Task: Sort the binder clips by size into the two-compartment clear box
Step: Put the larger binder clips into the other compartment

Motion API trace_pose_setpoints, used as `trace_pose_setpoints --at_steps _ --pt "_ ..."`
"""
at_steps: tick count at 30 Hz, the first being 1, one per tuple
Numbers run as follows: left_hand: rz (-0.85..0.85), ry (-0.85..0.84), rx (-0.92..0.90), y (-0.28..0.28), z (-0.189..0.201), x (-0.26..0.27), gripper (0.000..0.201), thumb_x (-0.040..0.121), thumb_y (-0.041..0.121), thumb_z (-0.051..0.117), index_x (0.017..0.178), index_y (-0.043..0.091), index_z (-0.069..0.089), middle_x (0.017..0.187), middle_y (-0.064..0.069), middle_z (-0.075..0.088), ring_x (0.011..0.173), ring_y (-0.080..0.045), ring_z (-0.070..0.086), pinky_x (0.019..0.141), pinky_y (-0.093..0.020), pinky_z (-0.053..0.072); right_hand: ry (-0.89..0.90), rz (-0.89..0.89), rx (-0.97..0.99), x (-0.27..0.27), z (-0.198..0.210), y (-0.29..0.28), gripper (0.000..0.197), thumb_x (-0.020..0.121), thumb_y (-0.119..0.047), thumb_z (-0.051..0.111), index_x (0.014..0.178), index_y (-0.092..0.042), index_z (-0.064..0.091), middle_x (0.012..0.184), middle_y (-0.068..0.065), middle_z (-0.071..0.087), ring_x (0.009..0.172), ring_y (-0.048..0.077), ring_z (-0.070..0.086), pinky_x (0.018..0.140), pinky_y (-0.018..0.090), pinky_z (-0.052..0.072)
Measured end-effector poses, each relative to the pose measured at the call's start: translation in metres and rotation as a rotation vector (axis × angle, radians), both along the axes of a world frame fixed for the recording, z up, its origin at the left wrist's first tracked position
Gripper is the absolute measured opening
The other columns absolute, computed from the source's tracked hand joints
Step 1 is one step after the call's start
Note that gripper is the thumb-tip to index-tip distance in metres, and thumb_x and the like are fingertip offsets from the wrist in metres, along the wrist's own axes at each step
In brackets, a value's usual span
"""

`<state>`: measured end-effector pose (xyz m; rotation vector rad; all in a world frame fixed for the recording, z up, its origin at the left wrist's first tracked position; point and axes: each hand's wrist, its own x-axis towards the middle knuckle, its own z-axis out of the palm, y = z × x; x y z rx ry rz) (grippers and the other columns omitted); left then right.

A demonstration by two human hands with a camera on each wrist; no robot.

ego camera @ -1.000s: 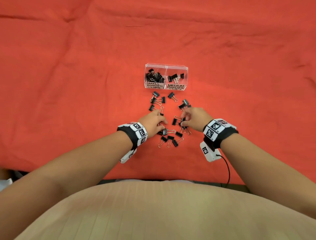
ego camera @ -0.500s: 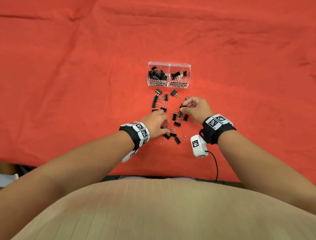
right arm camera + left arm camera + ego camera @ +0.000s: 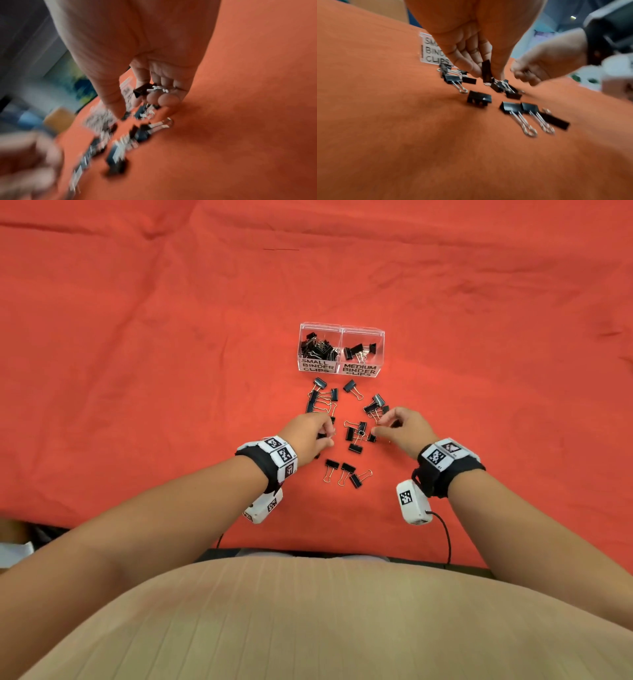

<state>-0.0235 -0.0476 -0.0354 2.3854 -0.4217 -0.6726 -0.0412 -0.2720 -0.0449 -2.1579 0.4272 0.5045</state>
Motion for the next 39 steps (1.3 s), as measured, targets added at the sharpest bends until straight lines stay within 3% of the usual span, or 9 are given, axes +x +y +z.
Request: trace_pose_setpoints --at_steps 3,7,12,20,24,26,32,35,39 --pt "0.018 0.004 0.053 0.009 0.004 0.008 0.019 0.085 0.020 0.067 0.102 0.014 0.061 0.092 0.004 0.053 0.079 -0.012 0.048 0.073 -0.023 0.040 -0.033 0.242 -0.202 -0.009 -0.009 0.006 0.032 0.076 -0.026 0.075 0.100 -0.015 0.058 0.091 -0.004 0.056 0.079 0.014 0.052 0.065 0.024 0.038" --pt "-0.072 0.069 0.122 0.015 0.000 0.006 0.030 0.086 0.024 0.066 0.114 0.018 0.059 0.095 0.002 0.053 0.088 -0.019 0.055 0.077 -0.028 0.044 -0.070 0.297 -0.277 -0.012 -0.016 0.007 0.033 0.078 -0.027 0.072 0.103 -0.014 0.056 0.103 0.003 0.056 0.089 0.018 0.050 0.076 0.026 0.037" --pt "-0.139 0.020 0.238 0.012 -0.006 -0.009 0.032 0.088 0.030 0.063 0.117 0.022 0.054 0.119 0.000 0.057 0.111 -0.020 0.054 0.088 -0.038 0.050 -0.076 0.085 -0.147 -0.005 -0.010 0.007 0.025 0.077 -0.030 0.073 0.088 -0.014 0.058 0.092 0.003 0.058 0.081 0.019 0.053 0.070 0.027 0.037" --pt "-0.094 0.031 0.279 0.008 -0.008 -0.014 0.039 0.085 0.031 0.067 0.118 0.015 0.052 0.124 -0.006 0.048 0.106 -0.027 0.057 0.084 -0.038 0.049 -0.092 -0.226 0.176 0.055 0.027 0.003 0.025 0.078 -0.029 0.073 0.093 -0.013 0.062 0.081 0.003 0.067 0.060 0.012 0.056 0.059 0.025 0.051" --pt "-0.072 0.062 0.232 0.008 -0.008 -0.011 0.031 0.083 0.024 0.070 0.107 0.009 0.057 0.120 -0.010 0.050 0.102 -0.029 0.057 0.088 -0.037 0.049 -0.149 -0.204 0.110 0.095 0.043 0.015 0.021 0.078 -0.026 0.073 0.091 -0.017 0.059 0.087 0.002 0.068 0.063 0.010 0.059 0.062 0.025 0.054" --pt "-0.062 0.059 0.220 0.006 -0.009 -0.009 0.027 0.083 0.022 0.070 0.104 0.008 0.059 0.116 -0.010 0.053 0.102 -0.028 0.057 0.084 -0.033 0.046 -0.184 -0.186 0.037 0.112 0.044 0.023 0.024 0.076 -0.025 0.075 0.092 -0.016 0.059 0.092 0.005 0.068 0.070 0.016 0.064 0.066 0.033 0.056" --pt "-0.078 0.043 0.229 0.005 -0.011 -0.004 0.025 0.086 0.023 0.067 0.107 0.011 0.060 0.115 -0.008 0.062 0.106 -0.026 0.057 0.086 -0.034 0.045 -0.193 -0.019 -0.161 0.128 0.042 0.038 0.034 0.081 -0.021 0.069 0.114 -0.018 0.060 0.109 0.007 0.063 0.089 0.026 0.067 0.075 0.033 0.055" --pt "-0.022 0.039 0.193 0.005 -0.010 0.003 0.022 0.083 0.026 0.069 0.100 0.015 0.062 0.105 -0.006 0.066 0.098 -0.026 0.061 0.081 -0.035 0.049 -0.223 0.024 -0.197 0.123 0.044 0.035 0.037 0.084 -0.008 0.060 0.119 -0.022 0.058 0.118 0.008 0.062 0.084 0.024 0.068 0.068 0.030 0.055" --pt "0.103 0.023 0.094 -0.005 0.004 0.026 0.013 0.082 0.027 0.071 0.087 0.023 0.060 0.081 0.004 0.059 0.077 -0.018 0.061 0.065 -0.028 0.050 -0.263 0.006 -0.159 0.101 0.049 0.025 0.027 0.087 -0.005 0.053 0.107 -0.020 0.063 0.101 0.003 0.064 0.074 0.017 0.064 0.058 0.028 0.055"
